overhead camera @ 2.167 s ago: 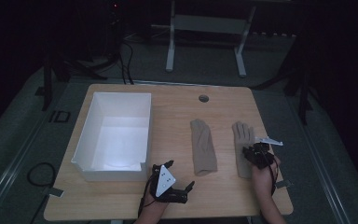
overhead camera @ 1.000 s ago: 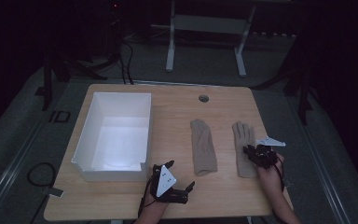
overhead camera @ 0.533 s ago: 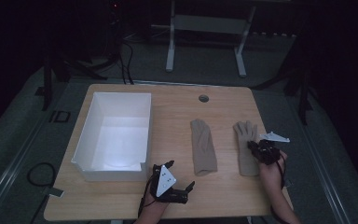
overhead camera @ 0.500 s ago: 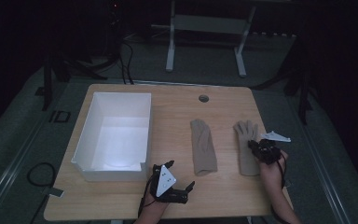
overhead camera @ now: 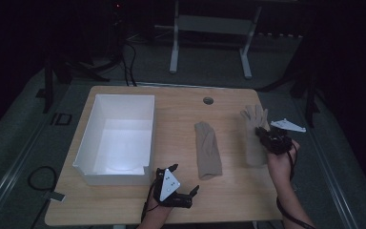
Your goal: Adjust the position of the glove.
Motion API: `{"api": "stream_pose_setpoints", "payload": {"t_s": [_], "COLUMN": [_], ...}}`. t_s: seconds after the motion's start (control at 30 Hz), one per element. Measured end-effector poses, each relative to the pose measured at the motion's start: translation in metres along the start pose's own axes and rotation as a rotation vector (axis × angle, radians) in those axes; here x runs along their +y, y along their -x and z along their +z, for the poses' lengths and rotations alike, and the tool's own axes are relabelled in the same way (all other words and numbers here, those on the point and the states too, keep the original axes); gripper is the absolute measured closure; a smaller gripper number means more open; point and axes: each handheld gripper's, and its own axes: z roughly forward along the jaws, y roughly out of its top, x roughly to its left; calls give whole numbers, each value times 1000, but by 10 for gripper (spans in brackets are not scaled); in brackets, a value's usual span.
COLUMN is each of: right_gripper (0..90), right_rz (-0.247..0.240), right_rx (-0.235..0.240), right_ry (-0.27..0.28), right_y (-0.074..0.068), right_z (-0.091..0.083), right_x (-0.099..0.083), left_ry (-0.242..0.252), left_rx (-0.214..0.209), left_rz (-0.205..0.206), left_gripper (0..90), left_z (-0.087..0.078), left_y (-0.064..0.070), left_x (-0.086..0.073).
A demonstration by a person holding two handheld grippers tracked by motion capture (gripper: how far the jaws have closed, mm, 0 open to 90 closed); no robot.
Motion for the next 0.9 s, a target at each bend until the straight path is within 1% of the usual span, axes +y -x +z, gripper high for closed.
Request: {"api": "stream_pose_setpoints", "payload": {"t_s": [0.23, 0.43, 0.53, 0.7, 0.9], "right_gripper": [834, 834, 834, 833, 833], "right_rz": [-16, -35, -49, -56, -61], "right_rx": [43, 79, 99, 133, 150], "right_ry": [26, 32, 29, 16, -5], "right_y": [-26, -54, -69, -93, -114], "right_z": [-1, 4, 9, 18, 30], "right_x": [20, 31, 35, 37, 34], "left_ry": [1, 1, 2, 3, 6], "left_rx": [0, -2, -3, -4, -5], "left_rz": [1, 0, 0, -2, -3], "left_gripper": [4, 4, 4, 4, 4], "left_z": [0, 0, 0, 0, 0], "left_y": [0, 0, 0, 0, 0], "left_x": [0, 0, 0, 0, 0]}}
